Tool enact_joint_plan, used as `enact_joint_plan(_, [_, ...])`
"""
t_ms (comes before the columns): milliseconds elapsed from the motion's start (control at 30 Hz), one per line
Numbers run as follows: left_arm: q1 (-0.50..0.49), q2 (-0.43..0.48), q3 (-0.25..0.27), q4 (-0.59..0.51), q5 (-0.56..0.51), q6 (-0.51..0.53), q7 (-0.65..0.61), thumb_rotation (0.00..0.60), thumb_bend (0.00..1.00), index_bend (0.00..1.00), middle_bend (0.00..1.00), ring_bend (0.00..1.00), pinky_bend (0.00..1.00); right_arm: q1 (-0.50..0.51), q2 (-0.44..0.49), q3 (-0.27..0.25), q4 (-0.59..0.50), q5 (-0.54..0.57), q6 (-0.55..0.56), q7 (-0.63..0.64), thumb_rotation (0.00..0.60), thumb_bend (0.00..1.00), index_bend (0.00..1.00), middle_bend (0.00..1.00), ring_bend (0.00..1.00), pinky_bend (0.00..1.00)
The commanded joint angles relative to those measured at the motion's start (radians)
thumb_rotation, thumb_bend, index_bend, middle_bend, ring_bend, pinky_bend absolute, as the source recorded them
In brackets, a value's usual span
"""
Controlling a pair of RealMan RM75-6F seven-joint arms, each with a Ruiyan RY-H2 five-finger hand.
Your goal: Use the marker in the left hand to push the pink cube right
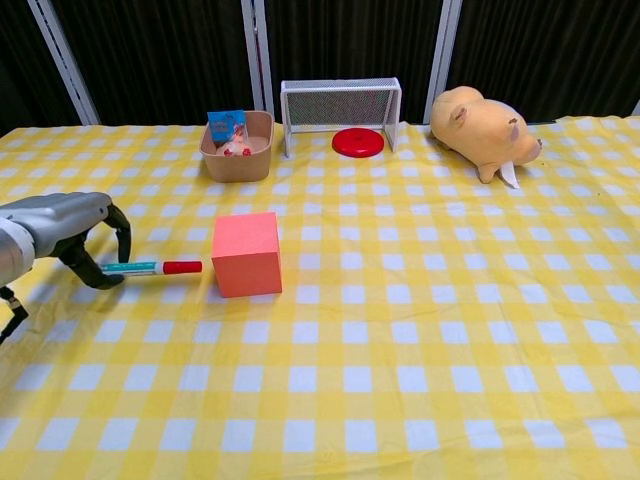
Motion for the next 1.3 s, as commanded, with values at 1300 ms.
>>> enact_joint_plan(1300, [-0.176,-0.199,-0.09,0.05,-0.113,0.043,0.115,0.6,0.47,0.64,0.18,0.04,0.12,0.001,0.005,0.001,-0.002,0.0,0.001,0.018,0.6,0.32,0.0,0.0,0.0,0.0])
